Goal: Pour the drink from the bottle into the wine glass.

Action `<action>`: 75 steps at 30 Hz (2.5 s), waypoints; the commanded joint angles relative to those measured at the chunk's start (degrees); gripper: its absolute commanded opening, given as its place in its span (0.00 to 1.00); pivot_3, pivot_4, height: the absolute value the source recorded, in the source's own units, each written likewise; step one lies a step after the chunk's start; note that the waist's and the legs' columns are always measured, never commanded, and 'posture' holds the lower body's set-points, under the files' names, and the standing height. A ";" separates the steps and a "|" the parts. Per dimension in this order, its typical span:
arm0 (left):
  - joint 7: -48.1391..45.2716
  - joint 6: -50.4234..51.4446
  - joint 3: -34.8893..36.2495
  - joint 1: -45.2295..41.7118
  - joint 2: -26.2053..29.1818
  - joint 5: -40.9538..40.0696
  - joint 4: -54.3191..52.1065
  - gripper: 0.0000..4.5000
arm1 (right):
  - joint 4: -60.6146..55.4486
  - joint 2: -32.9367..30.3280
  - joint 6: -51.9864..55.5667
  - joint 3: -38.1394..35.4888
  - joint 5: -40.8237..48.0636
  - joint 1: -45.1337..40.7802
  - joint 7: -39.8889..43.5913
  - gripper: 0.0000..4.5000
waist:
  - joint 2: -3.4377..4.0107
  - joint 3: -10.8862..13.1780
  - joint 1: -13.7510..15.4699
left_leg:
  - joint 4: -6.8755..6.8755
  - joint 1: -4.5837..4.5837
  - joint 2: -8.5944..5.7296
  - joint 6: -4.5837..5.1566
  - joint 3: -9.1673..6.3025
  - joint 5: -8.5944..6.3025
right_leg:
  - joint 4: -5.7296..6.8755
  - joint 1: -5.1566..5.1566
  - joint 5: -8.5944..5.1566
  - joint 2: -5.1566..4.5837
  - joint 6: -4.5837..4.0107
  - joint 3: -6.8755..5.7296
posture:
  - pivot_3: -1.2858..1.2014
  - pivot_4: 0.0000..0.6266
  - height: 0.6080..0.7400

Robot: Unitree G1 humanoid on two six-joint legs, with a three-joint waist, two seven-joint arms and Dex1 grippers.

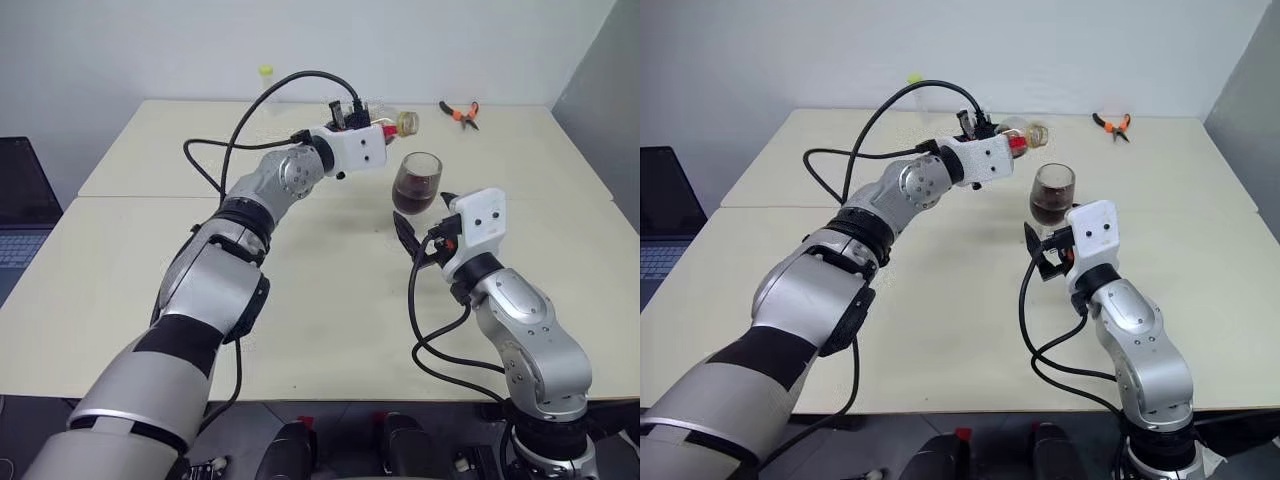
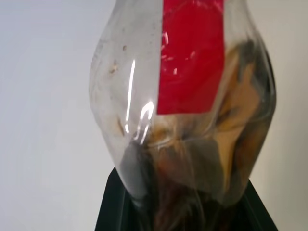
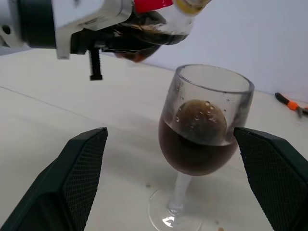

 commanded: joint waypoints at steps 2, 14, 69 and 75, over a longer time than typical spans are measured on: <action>-5.08 1.20 6.77 1.25 -0.55 -8.28 -3.07 0.16 | -2.81 -2.41 -5.46 1.75 0.62 1.49 4.25 1.00 | 0.01 0.00 -0.07 | 0.00 0.01 0.00 0.00 0.00 0.00 | 0.01 0.00 0.00 0.00 0.00 0.01 | 0.52 0.24 1.00; -6.27 8.13 19.50 16.78 4.32 -21.06 -9.68 0.16 | -3.70 -3.77 -8.81 1.03 12.48 4.92 14.49 1.00 | 0.02 -0.01 -0.87 | 0.03 0.05 0.05 0.00 -0.08 0.00 | 0.14 -0.01 0.00 0.02 0.00 -0.01 | 0.52 0.24 1.00; 2.24 37.29 29.23 70.32 5.40 -32.04 -79.92 0.99 | 13.69 2.46 -26.58 -7.23 5.02 13.02 5.49 1.00 | -0.06 -0.30 0.19 | 0.00 0.13 0.08 -0.02 -0.13 -0.02 | 0.05 0.11 0.01 -0.29 -0.02 -0.02 | 0.52 0.24 1.00; 2.61 38.81 27.34 76.70 3.03 -32.28 -85.91 0.99 | 21.85 4.67 -39.89 -9.22 1.50 17.55 2.91 1.00 | 0.07 -0.40 0.21 | -0.05 0.22 0.10 -0.01 -0.02 -0.03 | -0.01 0.17 0.01 -0.22 -0.02 0.04 | 0.52 0.24 1.00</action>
